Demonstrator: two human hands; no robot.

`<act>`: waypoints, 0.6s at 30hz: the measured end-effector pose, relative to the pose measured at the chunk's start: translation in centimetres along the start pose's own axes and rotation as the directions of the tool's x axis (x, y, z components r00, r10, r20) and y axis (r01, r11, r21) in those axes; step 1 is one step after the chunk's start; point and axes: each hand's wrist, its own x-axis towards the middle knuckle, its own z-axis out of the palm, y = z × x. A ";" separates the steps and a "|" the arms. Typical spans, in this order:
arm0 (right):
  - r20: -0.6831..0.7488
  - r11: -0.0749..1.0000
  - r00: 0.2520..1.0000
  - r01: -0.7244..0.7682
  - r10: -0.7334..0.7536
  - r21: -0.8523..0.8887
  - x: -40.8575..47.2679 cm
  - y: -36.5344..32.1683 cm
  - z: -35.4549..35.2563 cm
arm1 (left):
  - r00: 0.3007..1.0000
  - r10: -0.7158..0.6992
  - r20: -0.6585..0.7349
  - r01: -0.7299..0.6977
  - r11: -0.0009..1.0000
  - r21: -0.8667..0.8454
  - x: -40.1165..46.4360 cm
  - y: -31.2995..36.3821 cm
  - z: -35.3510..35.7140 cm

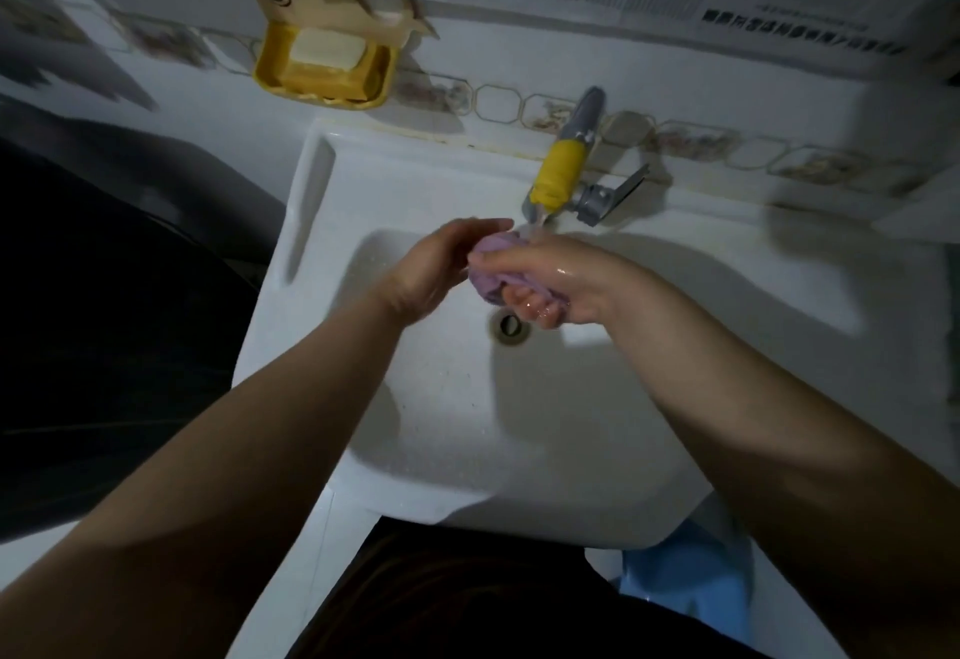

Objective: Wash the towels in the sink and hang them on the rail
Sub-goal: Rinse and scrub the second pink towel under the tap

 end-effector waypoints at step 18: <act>-0.453 0.847 0.753 0.256 -0.477 -0.467 1.4 1.5 -2.0 | 0.954 -0.294 -0.062 0.173 0.704 -0.689 0.6 -1.8 4.4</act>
